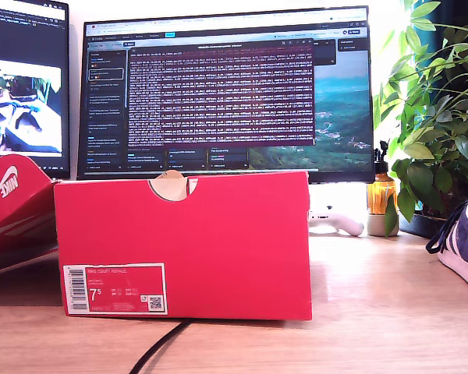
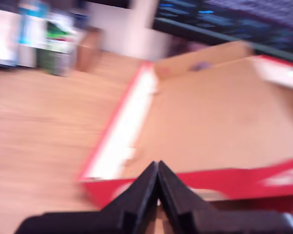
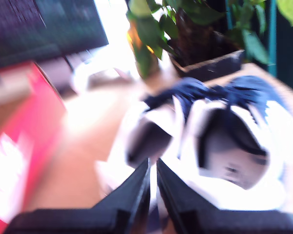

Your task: Pack the blue shoes by picking the first shoe and placing it inside the red shoebox, left side, then picking and rotating the second shoe and placing it in the shoebox

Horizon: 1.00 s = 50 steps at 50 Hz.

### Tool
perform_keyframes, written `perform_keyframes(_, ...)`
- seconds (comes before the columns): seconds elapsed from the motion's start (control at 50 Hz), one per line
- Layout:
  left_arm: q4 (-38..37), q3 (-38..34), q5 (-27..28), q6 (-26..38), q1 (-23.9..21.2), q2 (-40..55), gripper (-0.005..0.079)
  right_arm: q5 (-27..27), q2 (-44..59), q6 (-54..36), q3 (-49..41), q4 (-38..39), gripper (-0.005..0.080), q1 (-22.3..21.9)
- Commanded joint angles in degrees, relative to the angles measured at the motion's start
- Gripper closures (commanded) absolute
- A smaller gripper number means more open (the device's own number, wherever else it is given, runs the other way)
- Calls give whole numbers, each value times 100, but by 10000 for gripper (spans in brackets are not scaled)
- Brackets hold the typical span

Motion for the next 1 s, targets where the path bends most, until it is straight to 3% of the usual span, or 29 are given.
perform_keyframes(0.0, 208, -101, 358, -28, 0, -48, 759, -262, -4, 330, -101, 321, 760, 24)
perform_keyframes(0.08, 354, 20, 815, -22, -35, -48, 760, -597, 0, 398, -72, 656, 763, 24)
perform_keyframes(0.2, 348, 378, 1300, 160, -153, -42, 761, -728, 76, 426, 208, 557, 763, 28)
perform_keyframes(0.42, -505, 1499, 1392, 807, -516, 566, 761, -741, 785, 94, 1043, -61, 763, 28)
perform_keyframes(0.5, -1086, 1969, 1410, 1217, -643, 1032, 761, -739, 1255, -81, 1394, -256, 763, 28)
perform_keyframes(0.7, -2507, 2859, 1440, 3021, -1032, 2282, 761, -743, 2638, -396, 2404, -706, 763, 28)
perform_keyframes(0.78, -2796, 3036, 1429, 3499, -1169, 2717, 761, -750, 3182, -439, 2828, -892, 763, 28)
perform_keyframes(0.86, -2997, 3117, 1386, 4371, -1307, 3117, 761, -789, 3694, -501, 3279, -1165, 763, 28)
perform_keyframes(0.98, -3165, 3128, 1058, 4992, -1572, 3738, 761, -789, 4448, -503, 4004, -1788, 763, 28)
